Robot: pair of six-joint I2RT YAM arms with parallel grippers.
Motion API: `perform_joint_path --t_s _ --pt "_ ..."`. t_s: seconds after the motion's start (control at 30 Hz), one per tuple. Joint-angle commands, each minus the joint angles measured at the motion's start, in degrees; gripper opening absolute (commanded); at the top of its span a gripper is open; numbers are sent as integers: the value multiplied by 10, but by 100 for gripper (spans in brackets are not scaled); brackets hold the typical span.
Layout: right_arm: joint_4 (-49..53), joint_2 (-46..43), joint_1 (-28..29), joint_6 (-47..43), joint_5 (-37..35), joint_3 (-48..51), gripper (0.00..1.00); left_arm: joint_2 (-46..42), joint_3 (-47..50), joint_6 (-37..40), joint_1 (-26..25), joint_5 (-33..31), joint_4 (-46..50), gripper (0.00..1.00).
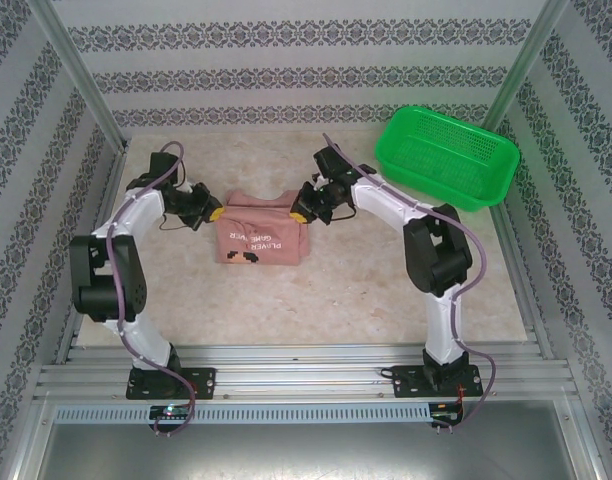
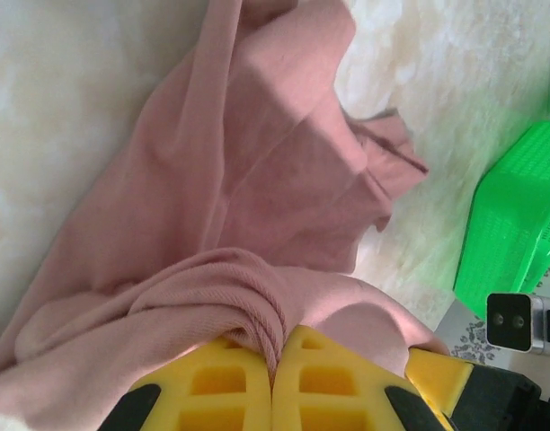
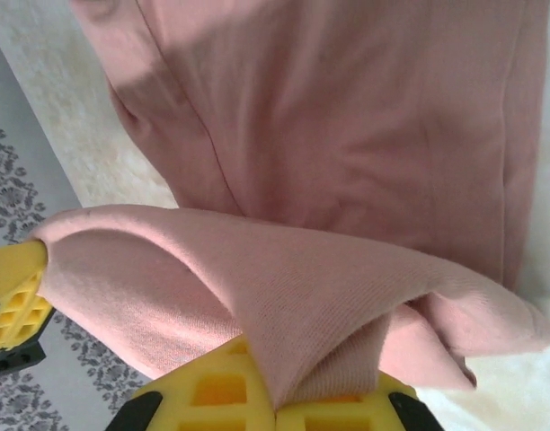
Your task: Fold and stack the t-shirts
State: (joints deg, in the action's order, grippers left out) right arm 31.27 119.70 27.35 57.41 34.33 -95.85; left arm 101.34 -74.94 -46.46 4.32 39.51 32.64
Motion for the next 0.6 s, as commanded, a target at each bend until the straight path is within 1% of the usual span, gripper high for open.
perform_joint_path --t_s 0.0,0.13,0.17,0.2,0.23,0.27,0.3,0.33,0.37,0.43,0.5,0.53,0.57 --pt "10 38 -15 -2 17 -46 0 45 -53 20 14 18 -19 0" --pt "16 77 -26 -3 23 -88 0 101 -109 18 16 25 -24 0" --pt "15 86 -29 -3 24 -95 0 117 -125 16 16 30 -29 2" --pt "14 97 -34 -2 23 -104 5 135 -142 15 17 33 -31 9" --pt "5 105 -38 2 24 -108 9 147 -156 11 17 34 -36 17" --pt "-19 115 -45 12 30 -111 15 160 -169 0 17 38 -55 32" --pt "-51 121 -55 25 35 -115 20 169 -182 -15 19 45 -77 43" --pt "-73 125 -63 34 36 -122 25 178 -197 -25 20 49 -89 48" --pt "-85 129 -74 39 37 -141 29 185 -223 -37 20 54 -100 53" --pt "-65 135 -93 28 37 -198 38 189 -275 -49 21 61 -113 57" --pt "-5 131 -110 -15 36 -277 48 185 -336 -45 25 64 -98 61" --pt "28 129 -117 -39 34 -312 52 178 -359 -38 27 61 -84 65" --pt "69 125 -127 -66 31 -345 53 168 -383 -26 29 58 -64 69"
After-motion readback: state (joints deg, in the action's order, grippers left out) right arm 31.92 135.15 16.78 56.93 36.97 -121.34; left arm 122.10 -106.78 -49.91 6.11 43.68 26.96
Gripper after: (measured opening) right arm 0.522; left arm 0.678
